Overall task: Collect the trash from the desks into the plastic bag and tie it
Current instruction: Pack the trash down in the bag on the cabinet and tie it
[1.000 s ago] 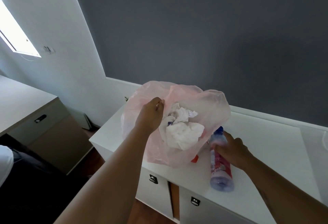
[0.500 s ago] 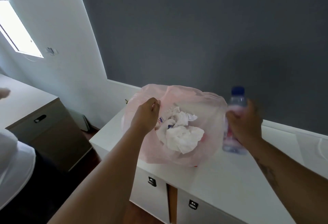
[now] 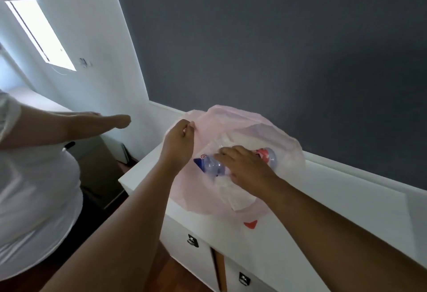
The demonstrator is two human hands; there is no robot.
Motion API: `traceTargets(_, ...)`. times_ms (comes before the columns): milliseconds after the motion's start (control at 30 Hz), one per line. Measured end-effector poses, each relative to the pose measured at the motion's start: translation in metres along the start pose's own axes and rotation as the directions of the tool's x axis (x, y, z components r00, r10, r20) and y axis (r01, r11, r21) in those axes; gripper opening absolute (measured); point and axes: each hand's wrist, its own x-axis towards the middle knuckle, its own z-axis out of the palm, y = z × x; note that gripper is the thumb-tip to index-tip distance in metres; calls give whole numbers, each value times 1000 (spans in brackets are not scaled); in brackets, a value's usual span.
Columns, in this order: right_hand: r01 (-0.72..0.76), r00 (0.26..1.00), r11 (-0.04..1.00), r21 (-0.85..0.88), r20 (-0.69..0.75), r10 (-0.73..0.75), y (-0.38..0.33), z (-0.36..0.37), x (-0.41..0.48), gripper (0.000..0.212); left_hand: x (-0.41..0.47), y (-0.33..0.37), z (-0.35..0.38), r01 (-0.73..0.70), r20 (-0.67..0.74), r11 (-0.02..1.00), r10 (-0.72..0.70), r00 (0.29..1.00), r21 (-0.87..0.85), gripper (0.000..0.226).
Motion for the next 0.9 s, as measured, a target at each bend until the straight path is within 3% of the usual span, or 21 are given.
traceTargets(67,25,986,998,-51,166,-16,0,-7,3,68,0,1,1,-21,13,1000,20,1000,23,35)
traceTargets(100,32,989,999,-33,147,-27,3,-10,1,67,1,1,2,-27,16,999,26,1000,33,34)
traceTargets(133,54,998,998,12,31,-54,9,-12,-4,63,1,1,3,-28,15,999,27,1000,42,34)
traceTargets(167,87,980,995,45,-183,-77,18,-12,-10,51,1,1,3,-23,9,998,23,1000,51,34)
traceTargets(233,100,802,992,71,-597,-38,47,-13,-22,31,1,1,3,-19,-7,996,20,1000,83,32)
traceTargets(267,33,712,993,109,-700,53,63,-14,-31,29,0,2,3,-27,-26,991,31,999,129,30)
traceTargets(333,-191,572,918,347,-721,391,95,-5,-46,31,-2,4,0,-52,-79,967,73,994,248,27)
traceTargets(400,-443,497,679,586,-469,730,121,20,-62,39,-5,5,-2,-50,-112,959,84,990,281,28)
traceTargets(433,-578,534,592,562,-288,795,129,40,-70,44,-6,6,-1,-40,-116,960,74,990,276,29)
traceTargets(467,-659,609,592,463,-134,782,132,59,-81,48,-9,6,0,-38,-114,961,71,991,273,30)
traceTargets(533,-614,767,718,328,32,641,123,87,-95,53,-14,6,1,-43,-100,959,73,992,279,30)
traceTargets(567,-554,814,750,362,47,579,114,94,-97,55,-16,5,2,-36,-94,958,65,993,284,30)
traceTargets(700,-471,871,687,554,166,463,69,110,-79,56,-23,2,5,-3,-80,960,27,996,281,29)
traceTargets(800,-476,879,798,371,236,414,44,125,-66,60,-27,5,7,9,-65,960,10,998,281,30)
traceTargets(900,-514,855,798,315,254,451,30,129,-65,73,-29,4,9,7,-51,965,7,999,260,28)
